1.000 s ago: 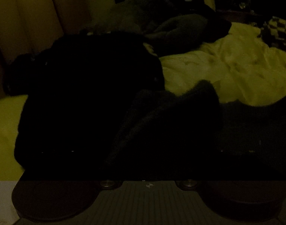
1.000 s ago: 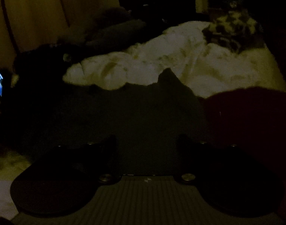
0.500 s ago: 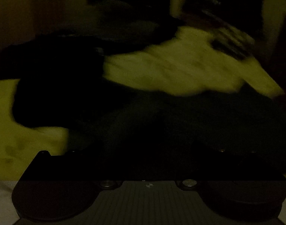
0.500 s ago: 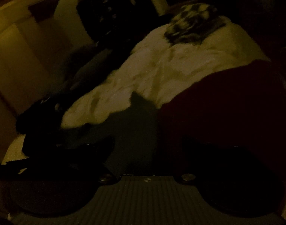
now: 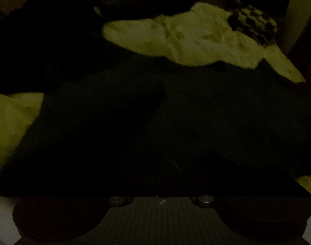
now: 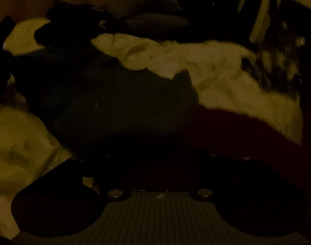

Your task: Fold large clothes

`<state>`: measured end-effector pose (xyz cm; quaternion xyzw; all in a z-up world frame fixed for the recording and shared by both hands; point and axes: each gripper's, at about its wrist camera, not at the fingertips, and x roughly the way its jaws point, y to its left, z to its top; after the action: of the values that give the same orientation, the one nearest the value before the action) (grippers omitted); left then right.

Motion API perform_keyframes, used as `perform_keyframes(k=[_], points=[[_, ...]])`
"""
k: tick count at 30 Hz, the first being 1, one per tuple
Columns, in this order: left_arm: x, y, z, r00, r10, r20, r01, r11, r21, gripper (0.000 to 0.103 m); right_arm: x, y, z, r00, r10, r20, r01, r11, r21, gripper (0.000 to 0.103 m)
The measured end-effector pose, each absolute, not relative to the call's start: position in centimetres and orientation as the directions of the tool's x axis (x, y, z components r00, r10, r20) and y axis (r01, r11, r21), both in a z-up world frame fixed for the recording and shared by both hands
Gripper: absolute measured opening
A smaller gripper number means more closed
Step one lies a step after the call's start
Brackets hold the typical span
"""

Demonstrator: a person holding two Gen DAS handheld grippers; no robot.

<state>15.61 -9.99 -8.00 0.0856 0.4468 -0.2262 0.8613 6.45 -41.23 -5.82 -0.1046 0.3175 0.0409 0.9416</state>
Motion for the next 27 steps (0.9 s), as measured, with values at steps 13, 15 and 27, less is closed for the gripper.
perform_keyframes(k=[13, 15, 27], points=[[24.1, -8.4, -5.0, 0.748, -0.093, -0.657, 0.308, 0.926, 0.220, 0.103, 2.3, -45.5, 0.6, 0.844, 0.298, -0.446, -0.229, 0.952, 0.205, 0.002], [25.1, -8.4, -5.8, 0.747, -0.068, -0.661, 0.299, 0.923, 0.243, 0.103, 2.1, -46.4, 0.3, 0.823, 0.320, -0.470, -0.229, 0.943, 0.241, 0.002], [24.2, -8.7, -4.1, 0.702, -0.114, -0.703, 0.319, 0.933, 0.168, 0.103, 3.3, -50.1, -2.3, 0.880, 0.204, -0.428, 0.007, 0.896, 0.443, 0.072]])
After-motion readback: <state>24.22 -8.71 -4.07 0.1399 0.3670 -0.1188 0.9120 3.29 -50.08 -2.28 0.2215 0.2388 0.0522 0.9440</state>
